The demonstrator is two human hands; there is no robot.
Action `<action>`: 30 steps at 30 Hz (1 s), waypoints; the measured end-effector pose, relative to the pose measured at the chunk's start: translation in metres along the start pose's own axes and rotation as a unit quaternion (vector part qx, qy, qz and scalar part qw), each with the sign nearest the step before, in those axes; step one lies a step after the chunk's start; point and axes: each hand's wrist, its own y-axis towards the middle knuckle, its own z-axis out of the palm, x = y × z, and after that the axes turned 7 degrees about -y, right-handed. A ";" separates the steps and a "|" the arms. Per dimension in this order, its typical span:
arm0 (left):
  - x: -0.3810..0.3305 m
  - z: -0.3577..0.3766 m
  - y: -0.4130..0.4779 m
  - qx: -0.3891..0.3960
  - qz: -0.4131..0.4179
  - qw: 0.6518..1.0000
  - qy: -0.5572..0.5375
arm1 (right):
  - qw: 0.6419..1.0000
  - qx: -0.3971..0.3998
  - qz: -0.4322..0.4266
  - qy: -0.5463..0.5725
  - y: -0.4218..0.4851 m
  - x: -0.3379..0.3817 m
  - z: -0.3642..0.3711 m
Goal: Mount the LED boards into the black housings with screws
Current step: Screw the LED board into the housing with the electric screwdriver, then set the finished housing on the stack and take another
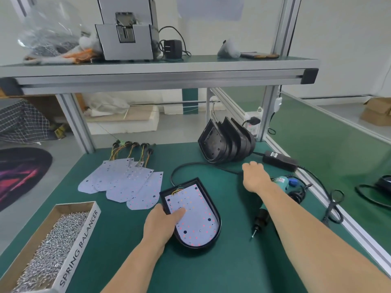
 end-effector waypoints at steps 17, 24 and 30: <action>0.003 0.002 -0.007 -0.033 0.067 0.996 0.056 | 0.876 0.150 -0.096 0.448 -0.116 0.076 0.011; 0.008 0.006 -0.022 -0.090 0.108 0.990 0.005 | 0.842 0.102 -0.050 0.528 -0.121 0.077 0.028; 0.003 0.008 -0.027 -0.097 0.123 0.988 0.001 | 0.840 0.099 -0.056 0.531 -0.122 0.077 0.027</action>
